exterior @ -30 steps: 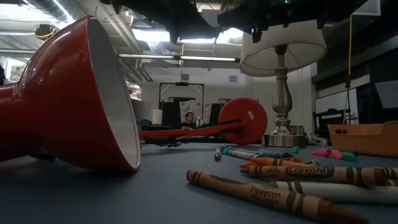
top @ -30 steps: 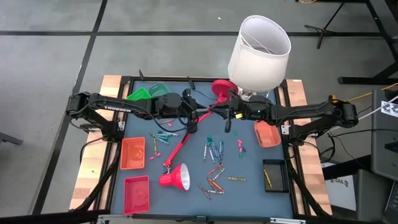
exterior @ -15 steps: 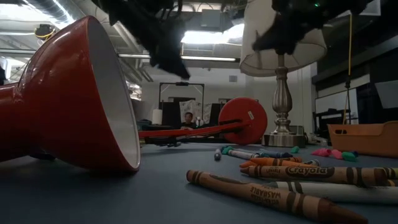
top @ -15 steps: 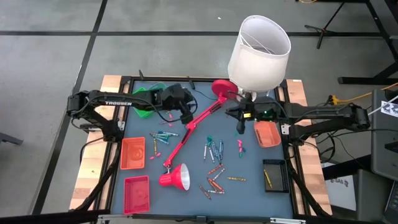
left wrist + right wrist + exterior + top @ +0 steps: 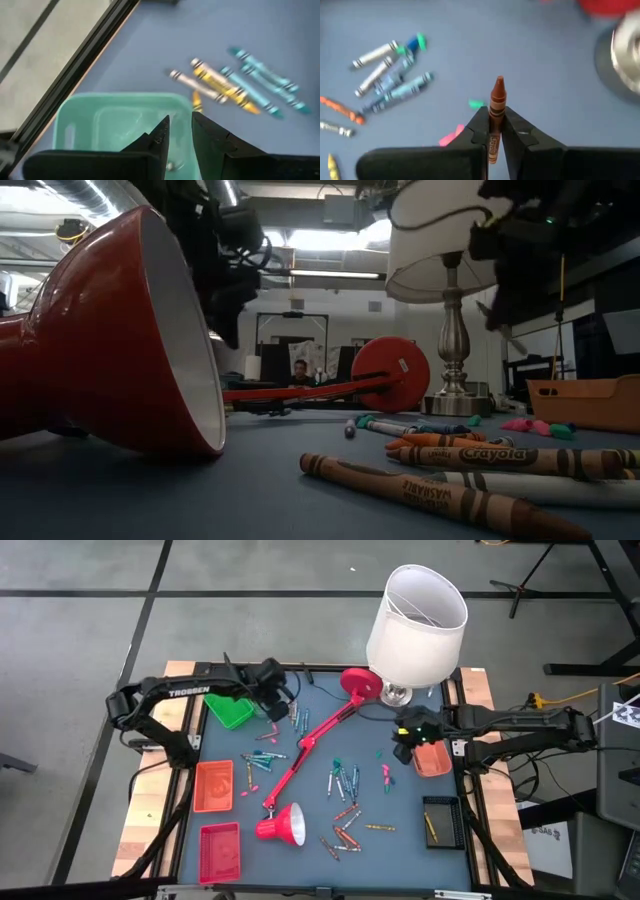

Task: Sort crayons
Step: Put the brown crayon into the right orange bin

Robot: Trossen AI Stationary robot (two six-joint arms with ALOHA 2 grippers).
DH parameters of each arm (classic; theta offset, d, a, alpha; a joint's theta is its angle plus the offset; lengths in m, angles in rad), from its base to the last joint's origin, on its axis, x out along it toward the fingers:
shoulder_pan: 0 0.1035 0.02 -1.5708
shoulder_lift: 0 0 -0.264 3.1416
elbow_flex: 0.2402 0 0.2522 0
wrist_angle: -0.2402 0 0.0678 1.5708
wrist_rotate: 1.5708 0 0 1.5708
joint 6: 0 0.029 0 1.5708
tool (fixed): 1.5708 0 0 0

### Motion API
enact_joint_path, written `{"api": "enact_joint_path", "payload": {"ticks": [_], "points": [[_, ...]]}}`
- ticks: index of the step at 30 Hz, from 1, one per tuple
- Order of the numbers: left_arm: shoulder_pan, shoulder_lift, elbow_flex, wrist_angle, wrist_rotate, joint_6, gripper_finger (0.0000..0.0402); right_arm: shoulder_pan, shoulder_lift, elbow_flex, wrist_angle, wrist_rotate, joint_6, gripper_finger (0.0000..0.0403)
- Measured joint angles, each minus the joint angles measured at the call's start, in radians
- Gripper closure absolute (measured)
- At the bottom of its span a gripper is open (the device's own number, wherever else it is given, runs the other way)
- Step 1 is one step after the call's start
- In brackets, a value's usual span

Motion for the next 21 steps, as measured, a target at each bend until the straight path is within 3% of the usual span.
{"api": "enact_joint_path", "payload": {"ticks": [14,21], "points": [[0.059,-0.001,0.000,-0.025,0.002,0.000,0.0343,0.000,0.001,0.000,-0.369,-0.072,0.191,0.0377],[0.059,-0.001,0.000,-0.024,0.009,-0.001,0.0343,0.000,0.001,0.000,-0.412,-0.071,0.207,0.0377]]}}
